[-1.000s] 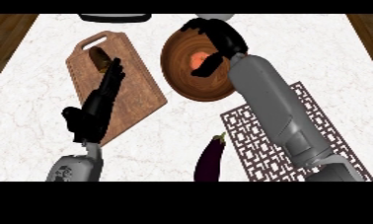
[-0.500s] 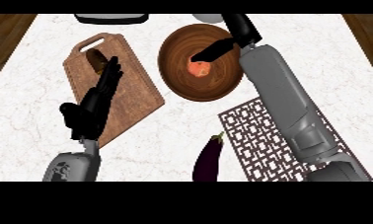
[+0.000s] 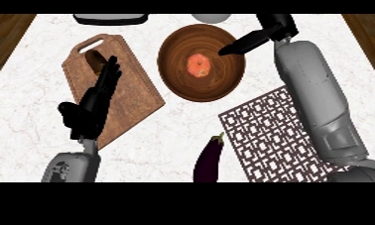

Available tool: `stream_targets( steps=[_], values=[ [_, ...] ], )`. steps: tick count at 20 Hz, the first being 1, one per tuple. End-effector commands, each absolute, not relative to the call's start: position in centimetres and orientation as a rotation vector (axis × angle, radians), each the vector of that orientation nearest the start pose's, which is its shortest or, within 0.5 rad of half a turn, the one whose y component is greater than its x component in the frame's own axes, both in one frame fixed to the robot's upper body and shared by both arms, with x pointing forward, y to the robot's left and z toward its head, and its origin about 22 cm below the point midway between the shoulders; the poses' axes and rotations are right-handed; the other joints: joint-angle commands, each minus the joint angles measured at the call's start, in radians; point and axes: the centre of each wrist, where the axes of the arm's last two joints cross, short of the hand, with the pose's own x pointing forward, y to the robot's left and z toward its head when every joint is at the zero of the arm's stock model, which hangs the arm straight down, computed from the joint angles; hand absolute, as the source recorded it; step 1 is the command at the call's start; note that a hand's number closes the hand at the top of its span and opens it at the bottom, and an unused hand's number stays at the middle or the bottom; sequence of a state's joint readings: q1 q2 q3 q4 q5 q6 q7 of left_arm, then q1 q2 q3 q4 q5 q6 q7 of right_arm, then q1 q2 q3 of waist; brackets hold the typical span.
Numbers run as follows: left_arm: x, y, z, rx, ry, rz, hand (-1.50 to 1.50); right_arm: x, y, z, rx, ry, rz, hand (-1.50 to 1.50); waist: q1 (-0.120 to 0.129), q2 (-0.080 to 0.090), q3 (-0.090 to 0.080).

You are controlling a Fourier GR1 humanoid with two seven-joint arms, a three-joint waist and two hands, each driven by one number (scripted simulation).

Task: Pick the squash from the placemat and place it in the bowl

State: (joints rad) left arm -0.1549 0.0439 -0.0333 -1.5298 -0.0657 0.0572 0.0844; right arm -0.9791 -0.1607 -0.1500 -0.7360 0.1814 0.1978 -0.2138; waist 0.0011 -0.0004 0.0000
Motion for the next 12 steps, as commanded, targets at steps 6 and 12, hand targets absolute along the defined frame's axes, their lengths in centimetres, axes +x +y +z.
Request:
stream_targets(
  steps=[6,12],
  values=[
    [26.8,20.6,4.4,0.063,-1.600,-0.115,0.00,44.0,-24.1,11.7,0.228,-1.789,0.533,-1.50,0.009,0.001,0.000],
    [27.7,22.3,3.1,0.067,-1.582,-0.117,0.00,41.6,-27.6,8.7,0.245,-1.783,0.581,-1.50,0.001,0.001,0.000]
  ],
)
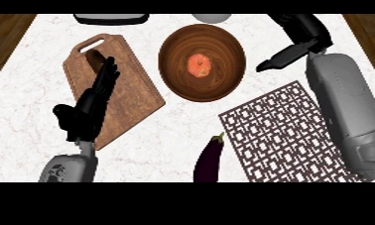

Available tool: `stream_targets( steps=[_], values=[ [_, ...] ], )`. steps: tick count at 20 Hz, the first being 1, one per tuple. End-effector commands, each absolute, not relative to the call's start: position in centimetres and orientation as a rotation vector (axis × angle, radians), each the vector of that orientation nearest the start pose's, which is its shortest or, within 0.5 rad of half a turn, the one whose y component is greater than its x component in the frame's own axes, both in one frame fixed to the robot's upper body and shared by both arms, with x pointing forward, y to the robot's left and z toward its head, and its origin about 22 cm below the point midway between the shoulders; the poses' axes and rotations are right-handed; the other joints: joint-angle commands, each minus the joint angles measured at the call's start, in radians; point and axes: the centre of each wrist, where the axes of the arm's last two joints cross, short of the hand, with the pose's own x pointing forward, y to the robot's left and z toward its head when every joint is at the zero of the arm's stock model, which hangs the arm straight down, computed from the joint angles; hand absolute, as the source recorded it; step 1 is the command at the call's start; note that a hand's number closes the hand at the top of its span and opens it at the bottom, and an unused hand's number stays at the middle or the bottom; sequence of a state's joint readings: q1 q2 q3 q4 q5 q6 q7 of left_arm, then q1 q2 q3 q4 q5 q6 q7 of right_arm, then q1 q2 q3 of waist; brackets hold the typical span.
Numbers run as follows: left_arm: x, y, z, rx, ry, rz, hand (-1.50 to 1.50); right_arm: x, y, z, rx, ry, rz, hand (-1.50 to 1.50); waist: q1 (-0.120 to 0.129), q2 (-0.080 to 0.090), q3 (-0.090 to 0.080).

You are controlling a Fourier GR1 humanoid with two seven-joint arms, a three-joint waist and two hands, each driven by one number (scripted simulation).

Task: Pick the squash from the placemat and place it in the bowl

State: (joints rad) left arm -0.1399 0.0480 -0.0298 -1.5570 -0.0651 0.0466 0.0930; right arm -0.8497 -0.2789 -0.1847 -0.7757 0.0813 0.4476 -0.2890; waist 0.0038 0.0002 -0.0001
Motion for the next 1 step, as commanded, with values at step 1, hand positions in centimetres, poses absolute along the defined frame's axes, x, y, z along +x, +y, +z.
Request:
stream_targets(
  steps=[1],
  values=[
    [27.48,20.66,2.80,0.080,-1.591,-0.119,0.00,41.42,-25.81,9.02,0.241,-1.791,0.582,-1.50,-0.003,-0.001,0.000]
  ],
)
